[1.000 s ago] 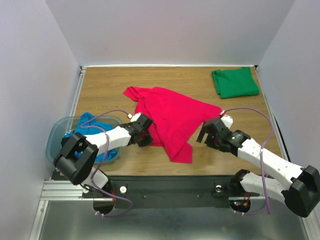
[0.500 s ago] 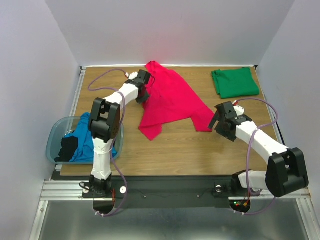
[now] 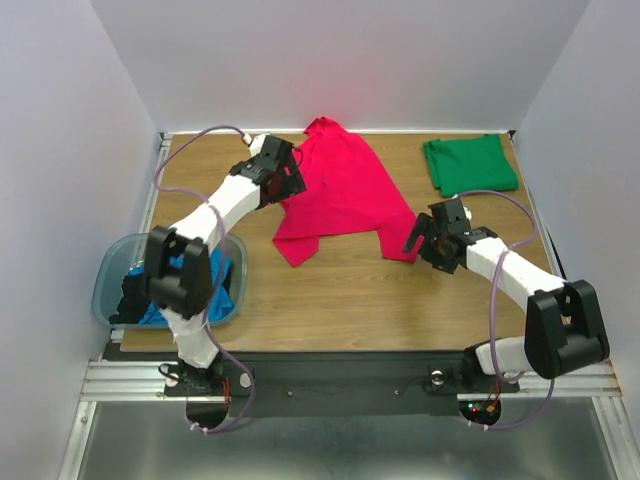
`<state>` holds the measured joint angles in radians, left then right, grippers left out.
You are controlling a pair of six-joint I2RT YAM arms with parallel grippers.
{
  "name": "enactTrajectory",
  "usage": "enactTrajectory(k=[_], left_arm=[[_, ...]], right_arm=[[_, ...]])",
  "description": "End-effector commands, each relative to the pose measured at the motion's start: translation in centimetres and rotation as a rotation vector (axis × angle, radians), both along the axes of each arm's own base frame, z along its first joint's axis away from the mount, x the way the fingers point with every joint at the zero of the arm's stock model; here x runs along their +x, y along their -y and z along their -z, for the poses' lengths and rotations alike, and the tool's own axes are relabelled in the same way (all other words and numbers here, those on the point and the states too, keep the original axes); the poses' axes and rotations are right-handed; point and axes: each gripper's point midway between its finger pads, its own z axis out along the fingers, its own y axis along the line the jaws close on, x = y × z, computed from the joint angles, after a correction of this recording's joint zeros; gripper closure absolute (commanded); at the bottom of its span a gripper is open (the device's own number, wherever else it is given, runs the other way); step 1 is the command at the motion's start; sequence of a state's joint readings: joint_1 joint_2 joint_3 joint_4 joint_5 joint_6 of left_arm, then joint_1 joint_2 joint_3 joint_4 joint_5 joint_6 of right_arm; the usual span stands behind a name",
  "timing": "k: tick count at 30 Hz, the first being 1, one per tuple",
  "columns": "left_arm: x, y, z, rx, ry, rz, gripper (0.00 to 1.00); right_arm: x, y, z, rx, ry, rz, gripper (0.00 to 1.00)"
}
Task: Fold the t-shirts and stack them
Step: Flatten the tshirt out
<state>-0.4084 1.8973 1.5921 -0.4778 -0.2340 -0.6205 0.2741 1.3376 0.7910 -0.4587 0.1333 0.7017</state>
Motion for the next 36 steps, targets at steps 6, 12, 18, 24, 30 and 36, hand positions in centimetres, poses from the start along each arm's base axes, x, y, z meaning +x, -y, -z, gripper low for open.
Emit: enactTrajectory(k=[6, 12, 18, 24, 30, 36], left_arm=[[-13.9, 1.3, 2.9, -0.142, -0.040, 0.049, 0.05], [-16.5, 1.3, 7.2, -0.165, -0.134, 0.023, 0.05], [-15.7, 2.1, 9.0, -0.163, -0.177, 0.013, 0.11], [-16.1, 2.1, 11.7, -0.147, -0.241, -0.016, 0.23], [-15.0, 2.3, 13.0, -0.107, -0.268, -0.039, 0.51], [-15.2, 1.7, 13.0, -0.082, -0.257, -0.038, 1.00]], right_arm=[[2.7, -3.8, 1.7, 0.138, 0.004, -0.119, 0.22], [3.2, -4.4, 3.8, 0.152, -0.039, -0.115, 0.43], [3.0, -3.5, 4.4, 0.113, -0.044, -0.086, 0.52], [3.1, -2.8, 4.7, 0.084, -0.043, -0.054, 0.60], [3.0, -2.6, 4.5, 0.077, -0.034, -0.050, 0.67], [4.1, -1.9, 2.6, 0.045, 0.032, -0.030, 0.78]])
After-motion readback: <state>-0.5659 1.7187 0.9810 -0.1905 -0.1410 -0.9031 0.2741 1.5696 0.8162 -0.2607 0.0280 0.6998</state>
